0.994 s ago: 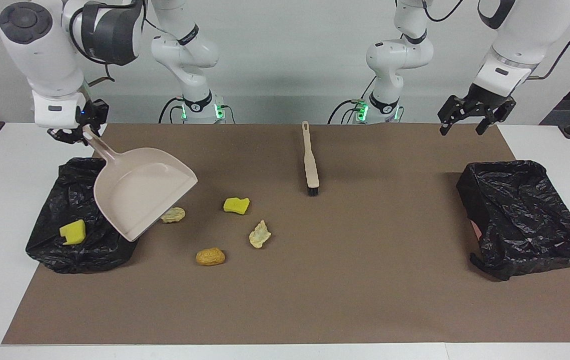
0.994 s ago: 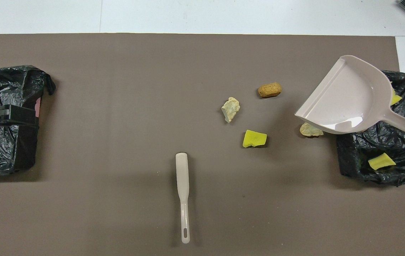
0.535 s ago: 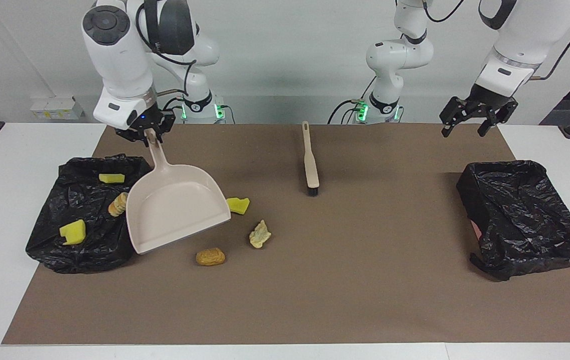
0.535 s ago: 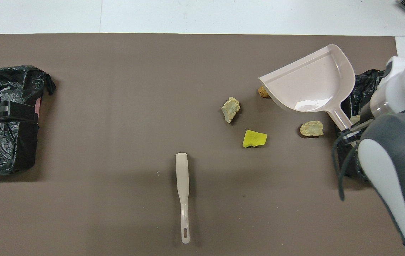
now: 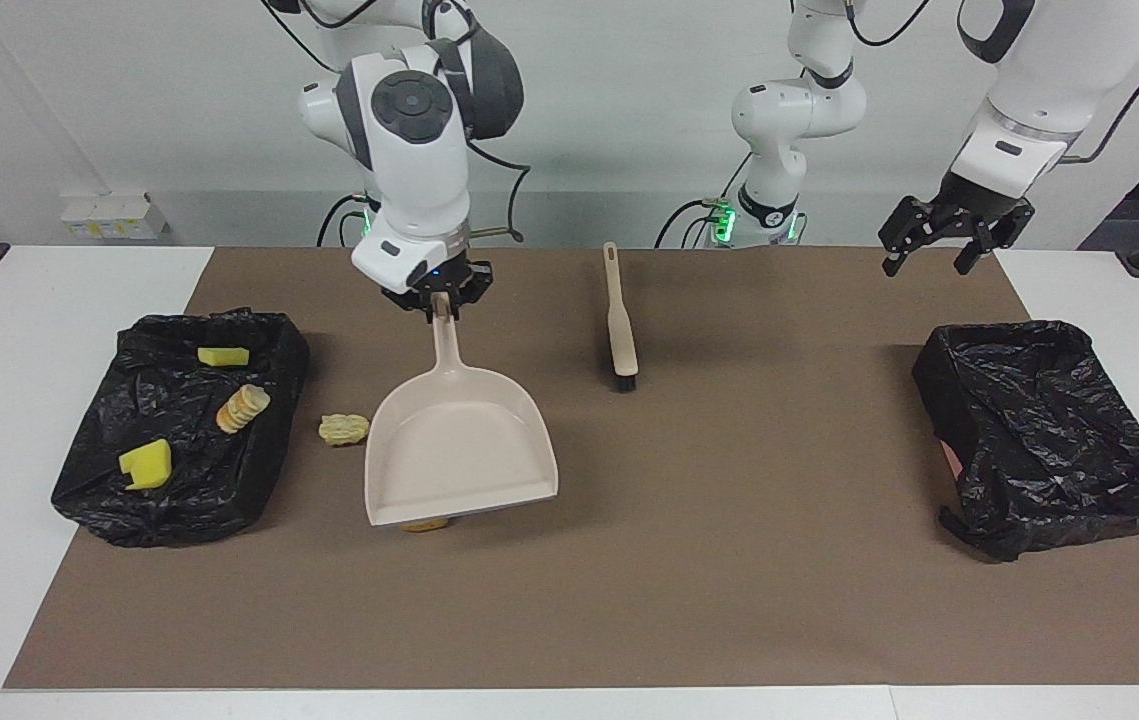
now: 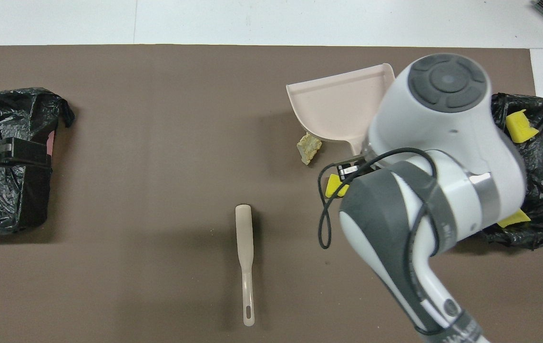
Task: Sweep and dump trash in bin
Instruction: 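Bring the dustpan back and set it down near the brush with the right gripper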
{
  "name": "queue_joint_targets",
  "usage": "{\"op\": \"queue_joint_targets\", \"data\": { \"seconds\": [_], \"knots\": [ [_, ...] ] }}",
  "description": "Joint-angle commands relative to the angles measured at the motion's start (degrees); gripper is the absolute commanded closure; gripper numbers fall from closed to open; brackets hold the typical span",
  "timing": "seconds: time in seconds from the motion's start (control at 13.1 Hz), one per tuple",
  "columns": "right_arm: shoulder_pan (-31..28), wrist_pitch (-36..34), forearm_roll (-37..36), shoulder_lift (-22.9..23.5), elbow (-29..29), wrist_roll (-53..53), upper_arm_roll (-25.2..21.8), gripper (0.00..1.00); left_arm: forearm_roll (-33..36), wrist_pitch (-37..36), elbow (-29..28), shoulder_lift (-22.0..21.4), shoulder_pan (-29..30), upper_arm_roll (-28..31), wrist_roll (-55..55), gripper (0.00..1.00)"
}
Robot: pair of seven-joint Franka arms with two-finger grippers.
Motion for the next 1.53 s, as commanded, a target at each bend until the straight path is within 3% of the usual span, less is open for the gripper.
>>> {"op": "queue_joint_targets", "data": {
  "seconds": [0.0,0.15,0.38,0.69,0.99,1.07,1.15,1.45],
  "knots": [
    [0.94,5.25,7.33,4.20,3.74,6.24,-0.32,1.00,2.16,-2.35,1.55,0.13,-0.51,0.19,-0.16,0.00],
    [2.08,8.94,9.92,7.53,5.31,9.33,0.12,1.00,1.81,-1.13,0.86,-0.31,-0.07,0.19,0.88,0.00],
    [6.91,10.89,9.22,15.44,12.59,16.87,-0.05,1.00,1.72,-1.12,0.68,-0.40,0.11,0.28,1.51,0.00],
    [11.31,14.75,7.47,24.14,17.26,18.92,-0.41,1.00,1.63,-1.12,0.59,-0.49,0.11,0.28,1.51,0.00],
    [13.77,18.00,6.06,26.62,16.75,19.19,-0.41,1.00,1.63,-1.12,0.50,-0.49,0.11,0.28,1.42,0.00],
    [13.78,18.01,5.53,26.54,16.57,19.19,-0.41,0.67,1.63,-1.04,0.50,-0.49,0.11,0.28,1.51,0.00],
    [13.87,17.84,3.61,26.45,16.66,19.01,-0.41,0.01,1.63,-0.69,0.41,-0.40,0.11,0.28,1.42,0.00],
    [13.95,17.31,2.80,24.78,16.48,19.10,0.12,0.00,1.46,2.11,0.24,-0.05,0.02,0.19,0.55,0.00]
  ]
}}
